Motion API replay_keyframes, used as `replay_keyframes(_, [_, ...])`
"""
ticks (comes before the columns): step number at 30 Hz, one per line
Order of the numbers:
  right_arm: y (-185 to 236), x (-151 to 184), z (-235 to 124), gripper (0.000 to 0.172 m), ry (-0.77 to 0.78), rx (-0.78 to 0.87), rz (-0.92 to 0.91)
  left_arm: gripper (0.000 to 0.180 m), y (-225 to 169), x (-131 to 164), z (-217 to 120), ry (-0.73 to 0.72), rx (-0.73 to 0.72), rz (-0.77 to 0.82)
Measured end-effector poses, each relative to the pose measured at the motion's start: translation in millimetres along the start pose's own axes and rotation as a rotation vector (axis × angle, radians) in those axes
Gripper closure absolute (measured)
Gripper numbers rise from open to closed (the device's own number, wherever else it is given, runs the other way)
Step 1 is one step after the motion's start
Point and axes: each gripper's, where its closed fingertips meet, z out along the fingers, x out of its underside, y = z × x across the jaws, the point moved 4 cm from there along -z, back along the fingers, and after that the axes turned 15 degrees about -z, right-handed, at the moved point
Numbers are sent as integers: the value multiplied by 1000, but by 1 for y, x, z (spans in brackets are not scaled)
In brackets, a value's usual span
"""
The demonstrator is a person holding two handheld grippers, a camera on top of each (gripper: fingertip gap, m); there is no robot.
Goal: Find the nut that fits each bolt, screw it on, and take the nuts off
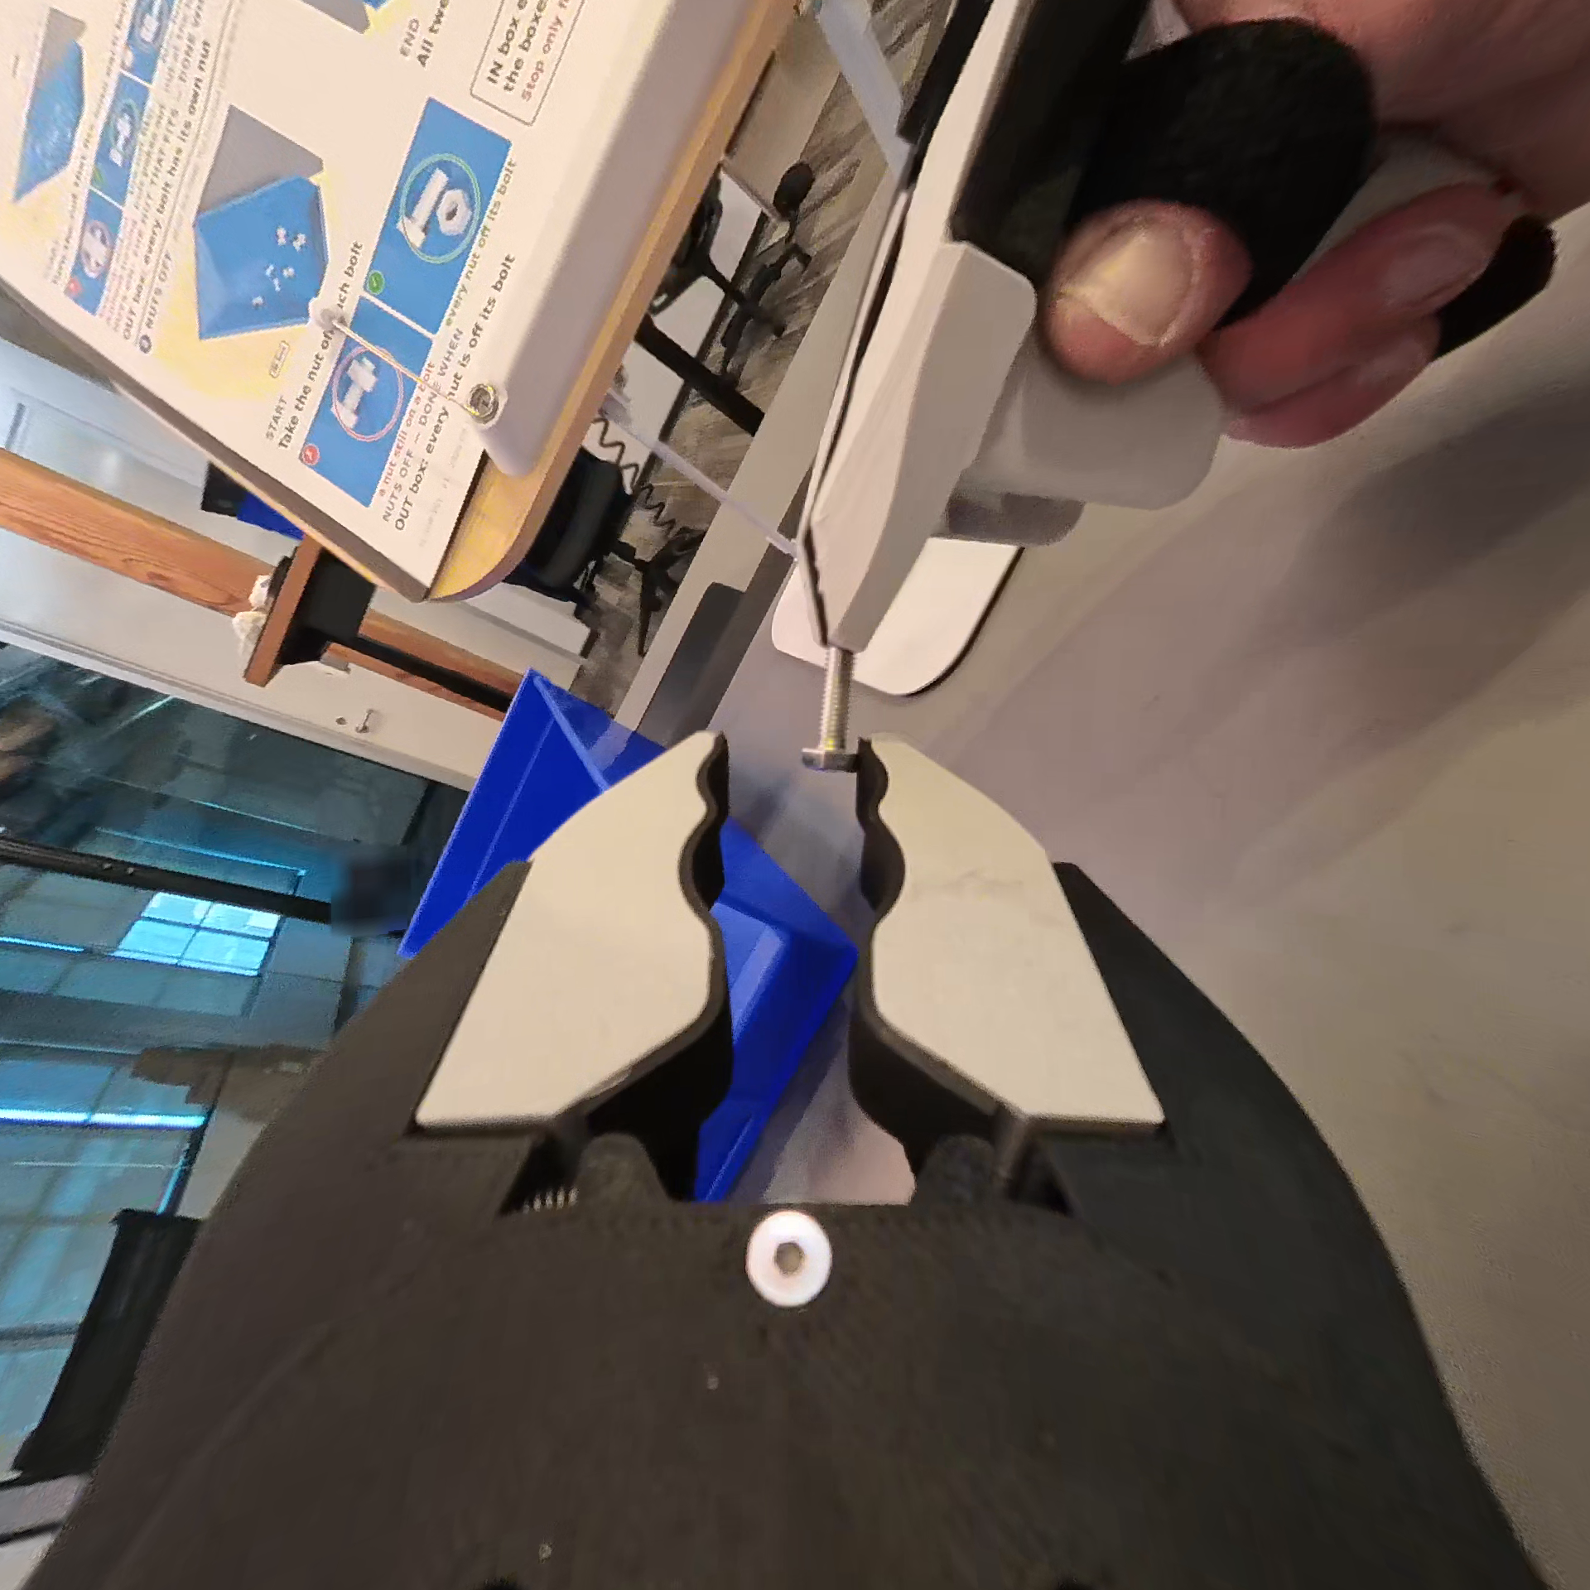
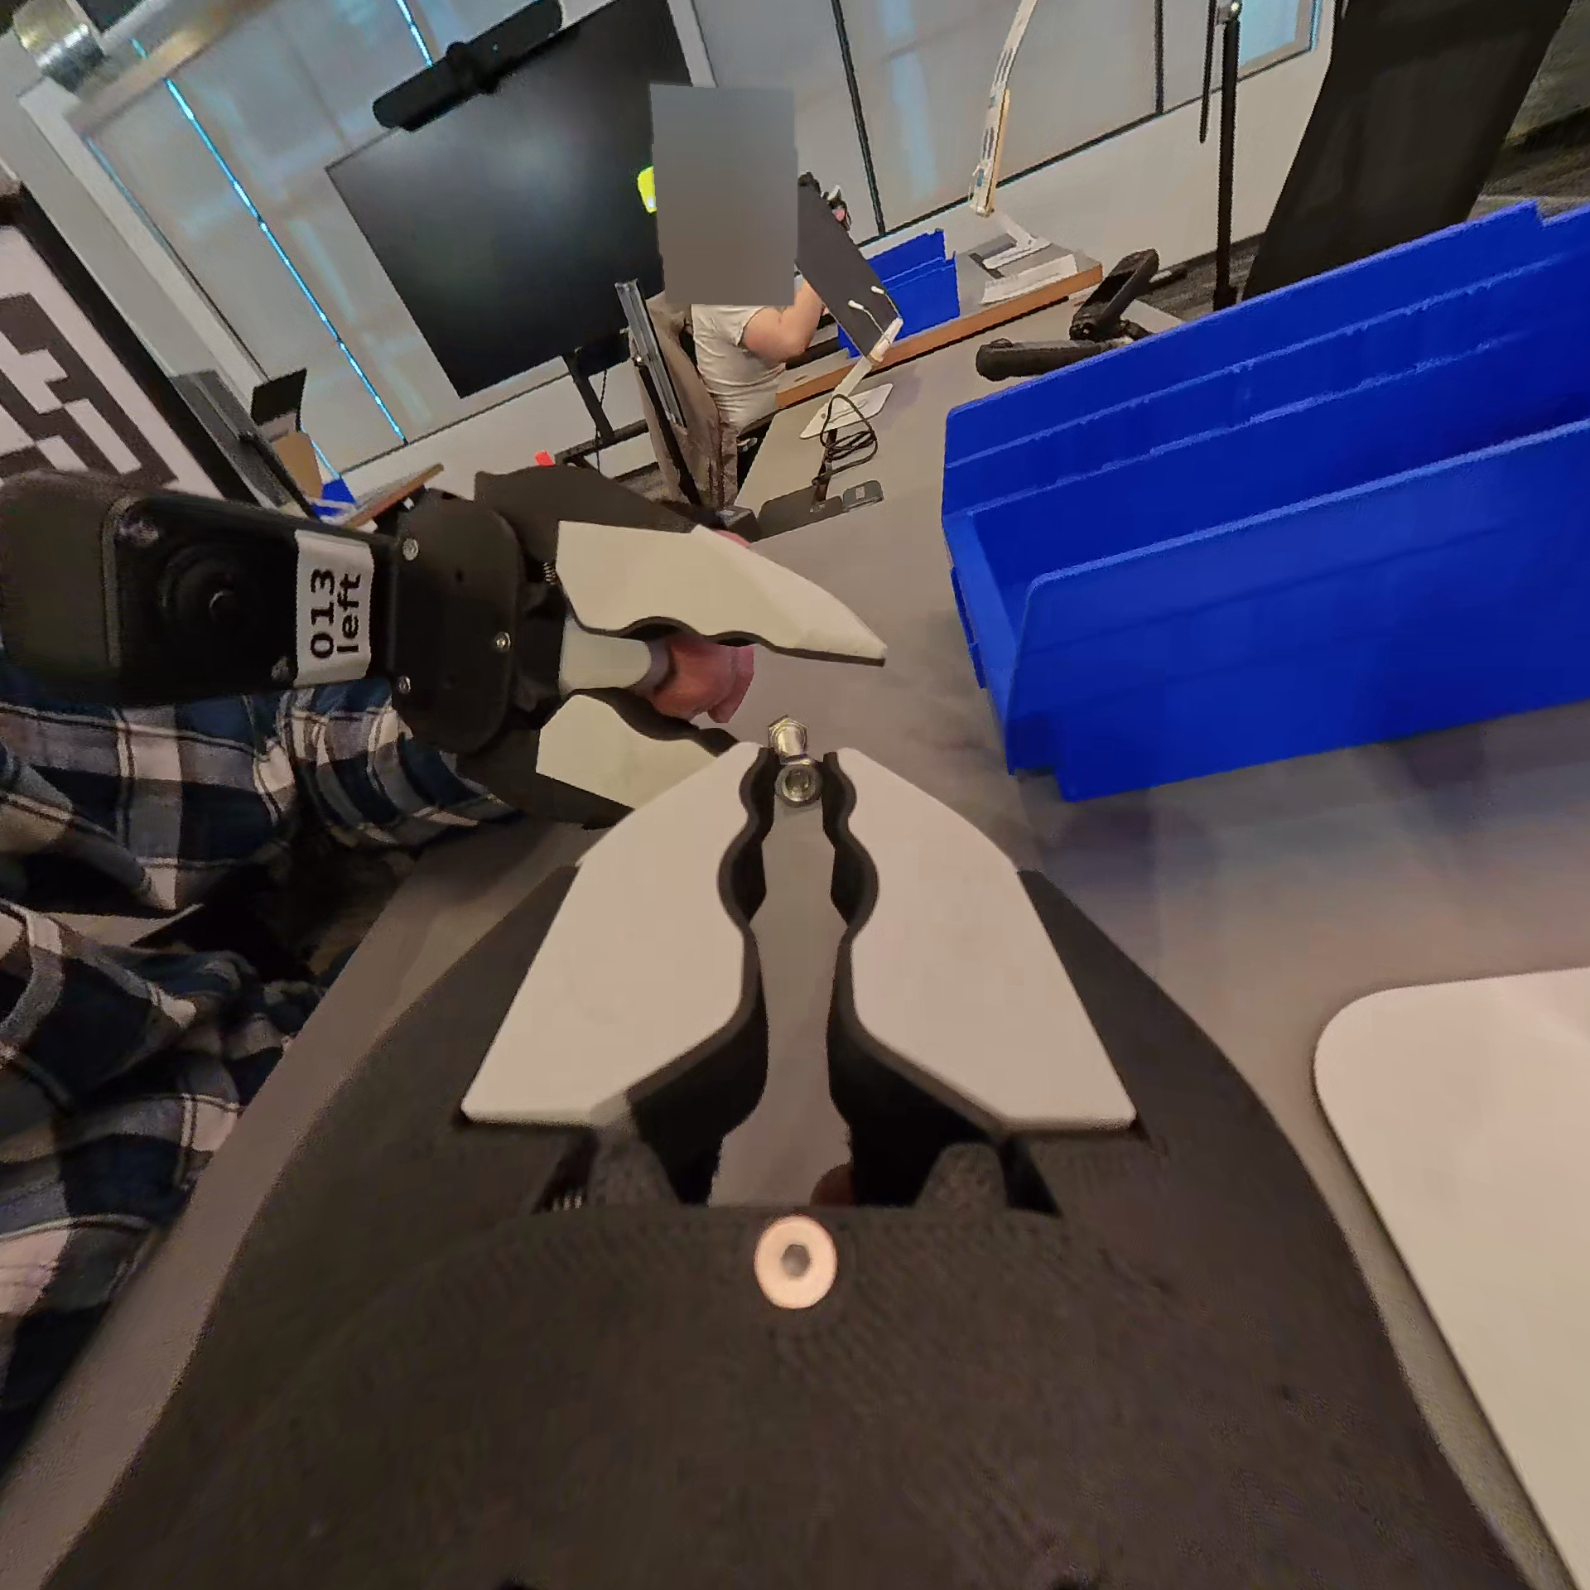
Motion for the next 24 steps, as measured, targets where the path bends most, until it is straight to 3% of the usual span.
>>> replay_keyframes(24, [-5, 8, 1, 161, -2, 38, 72, 169, -11, 4, 4, 23, -7, 87])
